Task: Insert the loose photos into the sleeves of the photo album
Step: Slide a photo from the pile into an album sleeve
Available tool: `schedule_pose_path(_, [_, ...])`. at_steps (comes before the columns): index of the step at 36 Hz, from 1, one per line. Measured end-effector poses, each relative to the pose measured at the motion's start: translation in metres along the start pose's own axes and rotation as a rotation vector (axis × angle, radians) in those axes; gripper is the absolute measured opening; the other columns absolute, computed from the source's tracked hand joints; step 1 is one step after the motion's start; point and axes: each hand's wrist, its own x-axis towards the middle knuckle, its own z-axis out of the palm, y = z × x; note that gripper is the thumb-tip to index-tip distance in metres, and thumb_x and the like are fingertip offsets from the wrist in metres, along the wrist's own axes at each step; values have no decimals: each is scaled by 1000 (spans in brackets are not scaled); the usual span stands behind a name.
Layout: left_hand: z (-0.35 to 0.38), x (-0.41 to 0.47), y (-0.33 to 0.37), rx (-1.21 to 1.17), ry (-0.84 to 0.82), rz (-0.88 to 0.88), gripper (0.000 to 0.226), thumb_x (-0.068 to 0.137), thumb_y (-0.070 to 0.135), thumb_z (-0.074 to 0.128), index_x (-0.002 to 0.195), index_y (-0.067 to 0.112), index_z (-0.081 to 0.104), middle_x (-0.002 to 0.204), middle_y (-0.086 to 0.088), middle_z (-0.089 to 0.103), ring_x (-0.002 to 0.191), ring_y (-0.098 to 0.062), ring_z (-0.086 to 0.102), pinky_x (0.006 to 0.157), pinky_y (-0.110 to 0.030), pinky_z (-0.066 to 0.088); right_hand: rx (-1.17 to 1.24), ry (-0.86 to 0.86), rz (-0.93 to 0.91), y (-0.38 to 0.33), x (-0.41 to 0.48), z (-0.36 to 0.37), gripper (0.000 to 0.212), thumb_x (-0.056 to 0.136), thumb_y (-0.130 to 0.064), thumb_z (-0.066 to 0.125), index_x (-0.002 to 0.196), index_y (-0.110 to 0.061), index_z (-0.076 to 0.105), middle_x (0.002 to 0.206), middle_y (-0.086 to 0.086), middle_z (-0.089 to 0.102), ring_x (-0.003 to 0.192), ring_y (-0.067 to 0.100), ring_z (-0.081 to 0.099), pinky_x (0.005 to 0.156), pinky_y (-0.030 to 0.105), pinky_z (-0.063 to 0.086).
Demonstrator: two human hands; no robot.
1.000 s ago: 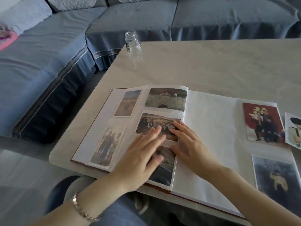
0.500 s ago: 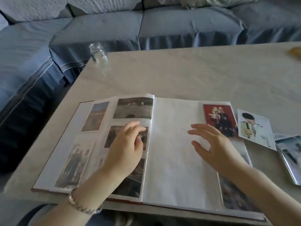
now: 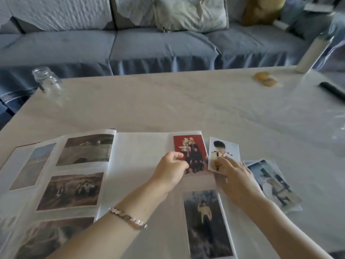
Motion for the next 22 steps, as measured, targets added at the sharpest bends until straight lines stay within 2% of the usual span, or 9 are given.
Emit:
schedule_pose_path(3, [9, 0, 3, 15, -13, 10, 24, 89, 11, 53, 112, 18, 52, 108, -2, 58, 101, -18, 57, 95, -35, 47, -71, 135, -115, 11, -2, 3, 52, 50, 0, 89, 97, -15, 71, 106, 4, 70, 96, 27, 67, 78, 40, 55])
schedule_pose_path(5, [13, -2, 4, 34, 14, 33, 21, 91, 15, 52, 111, 19, 54, 111, -1, 58, 103, -17, 56, 94, -33, 48, -79, 262, -159, 18, -2, 5, 54, 35, 0, 93, 84, -11, 75, 90, 5, 73, 79, 24, 71, 64, 39, 56])
schedule_pose_path(9, [22, -6, 11, -93, -67, 30, 23, 94, 32, 54, 110, 18, 60, 102, 4, 64, 89, -10, 63, 72, -19, 53, 28, 504, -300, 17, -7, -6, 29, 74, 5, 63, 98, -9, 74, 103, 7, 70, 96, 25, 68, 90, 33, 49])
schedule_pose_path(11, [28, -7, 16, -220, -134, -18, 26, 90, 31, 61, 111, 17, 61, 103, -3, 68, 91, -18, 68, 79, -31, 57, 32, 479, -425, 12, -11, -14, 32, 78, 5, 63, 103, -12, 72, 111, 4, 68, 112, 20, 59, 102, 36, 38])
schedule_pose_path(14, [35, -6, 23, -286, -53, -5, 39, 86, 15, 67, 123, 14, 56, 104, -6, 70, 97, -22, 67, 89, -42, 54, 108, 384, -496, 8, -20, -24, 40, 86, -4, 43, 116, -16, 65, 128, 1, 58, 128, 15, 40, 110, 29, 27])
schedule_pose_path(16, [38, -4, 26, -272, 14, 45, 44, 85, 10, 67, 126, 12, 51, 106, -6, 69, 100, -21, 65, 89, -41, 53, 267, 308, -357, 8, -28, -34, 53, 84, 4, 43, 128, -26, 52, 143, -3, 39, 138, 12, 24, 111, 11, 16])
schedule_pose_path(18, [40, -5, 28, -192, 45, 131, 40, 85, 11, 67, 122, 14, 50, 103, -1, 67, 98, -16, 64, 86, -36, 55, 535, 253, -124, 11, -33, -46, 65, 85, 11, 46, 127, -38, 39, 149, -8, 28, 138, 7, 21, 99, -4, 18])
schedule_pose_path(20, [44, -9, 28, -112, 45, 215, 39, 85, 14, 67, 120, 17, 49, 98, 2, 67, 92, -10, 64, 83, -29, 55, 892, 233, 150, 16, -33, -55, 60, 89, 7, 49, 127, -38, 37, 146, -3, 36, 126, 11, 39, 86, 4, 37])
schedule_pose_path(22, [51, -14, 27, -26, 7, 271, 35, 85, 17, 67, 116, 20, 51, 97, 1, 67, 89, -6, 63, 80, -24, 55, 1152, 173, 310, 20, -30, -62, 49, 92, -4, 52, 135, -24, 39, 125, 3, 58, 103, 12, 59, 70, 13, 49])
